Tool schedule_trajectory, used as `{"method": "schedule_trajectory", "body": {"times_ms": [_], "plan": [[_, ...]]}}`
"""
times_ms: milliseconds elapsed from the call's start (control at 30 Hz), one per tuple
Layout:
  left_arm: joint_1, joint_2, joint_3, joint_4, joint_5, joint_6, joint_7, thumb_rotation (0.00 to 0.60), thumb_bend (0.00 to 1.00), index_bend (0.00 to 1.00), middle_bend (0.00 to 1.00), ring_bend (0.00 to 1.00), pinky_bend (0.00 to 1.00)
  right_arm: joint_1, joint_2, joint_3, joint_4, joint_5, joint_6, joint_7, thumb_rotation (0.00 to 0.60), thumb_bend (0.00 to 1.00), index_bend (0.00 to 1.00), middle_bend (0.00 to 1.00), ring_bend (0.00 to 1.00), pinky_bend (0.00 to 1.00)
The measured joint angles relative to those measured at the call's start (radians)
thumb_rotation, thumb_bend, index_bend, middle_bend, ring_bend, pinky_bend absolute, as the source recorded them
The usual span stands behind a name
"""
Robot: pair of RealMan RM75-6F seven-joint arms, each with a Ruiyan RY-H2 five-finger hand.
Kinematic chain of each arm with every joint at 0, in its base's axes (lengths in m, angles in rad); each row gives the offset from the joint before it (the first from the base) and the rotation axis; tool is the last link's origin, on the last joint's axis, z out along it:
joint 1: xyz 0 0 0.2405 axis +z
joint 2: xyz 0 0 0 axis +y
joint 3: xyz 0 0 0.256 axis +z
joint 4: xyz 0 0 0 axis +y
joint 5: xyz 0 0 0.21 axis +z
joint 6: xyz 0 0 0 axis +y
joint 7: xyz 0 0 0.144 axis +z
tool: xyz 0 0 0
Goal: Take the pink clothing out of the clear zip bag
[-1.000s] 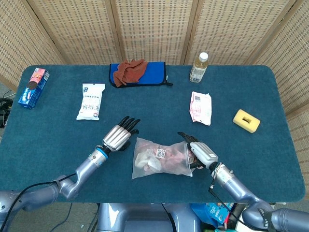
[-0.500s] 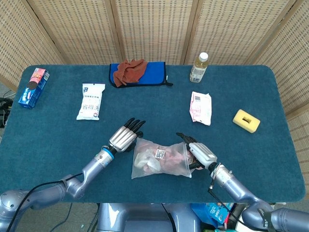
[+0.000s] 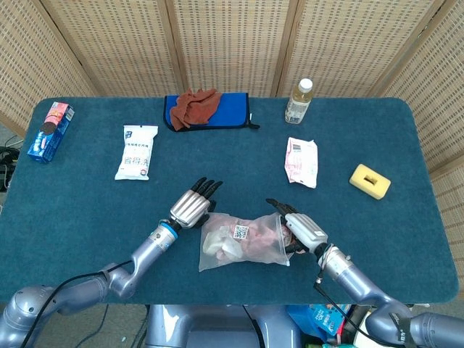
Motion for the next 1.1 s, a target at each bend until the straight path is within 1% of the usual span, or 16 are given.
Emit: {"method": "schedule_trajectory", "body": {"times_ms": [267, 467, 567, 667, 733, 833, 933, 1100], "plan": [[0.003, -0.002, 0.000, 0.003, 0.001, 0.016, 0.004, 0.600, 0.46, 0.63, 0.00, 0.00, 0.00, -0.001, 0.010, 0.002, -0.005, -0.002, 0.000, 0.003, 0.600, 0.79, 0.70, 0.00, 0.00, 0.00], [0.013, 0.032, -0.001, -0.023, 0.003, 0.036, 0.012, 0.600, 0.46, 0.63, 0.00, 0.00, 0.00, -0.008, 0.016, 0.007, 0.004, -0.001, 0.016, 0.008, 0.600, 0.81, 0.71, 0.00, 0.00, 0.00], [0.027, 0.085, 0.003, -0.049, 0.013, 0.063, 0.019, 0.600, 0.46, 0.63, 0.00, 0.00, 0.00, -0.017, 0.039, 0.015, 0.009, -0.001, 0.034, 0.013, 0.600, 0.81, 0.71, 0.00, 0.00, 0.00], [0.053, 0.179, 0.011, -0.098, 0.025, 0.100, 0.025, 0.600, 0.46, 0.63, 0.00, 0.00, 0.00, -0.028, 0.079, 0.028, 0.012, -0.003, 0.056, 0.033, 0.600, 0.81, 0.71, 0.00, 0.00, 0.00], [0.077, 0.258, 0.017, -0.138, 0.030, 0.126, 0.023, 0.600, 0.46, 0.63, 0.00, 0.00, 0.00, -0.034, 0.102, 0.035, 0.015, -0.006, 0.066, 0.048, 0.600, 0.81, 0.71, 0.00, 0.00, 0.00], [0.119, 0.364, 0.026, -0.184, 0.033, 0.168, 0.001, 0.600, 0.46, 0.63, 0.00, 0.00, 0.00, -0.043, 0.134, 0.043, 0.027, -0.008, 0.076, 0.065, 0.600, 0.81, 0.71, 0.00, 0.00, 0.00], [0.163, 0.444, 0.036, -0.197, 0.038, 0.209, -0.044, 0.600, 0.47, 0.63, 0.00, 0.00, 0.00, -0.051, 0.167, 0.050, 0.041, -0.006, 0.081, 0.078, 0.600, 0.81, 0.71, 0.00, 0.00, 0.00], [0.227, 0.518, 0.060, -0.169, 0.044, 0.251, -0.151, 0.600, 0.47, 0.63, 0.00, 0.00, 0.00, -0.065, 0.209, 0.054, 0.072, 0.001, 0.083, 0.100, 0.600, 0.81, 0.71, 0.00, 0.00, 0.00]]}}
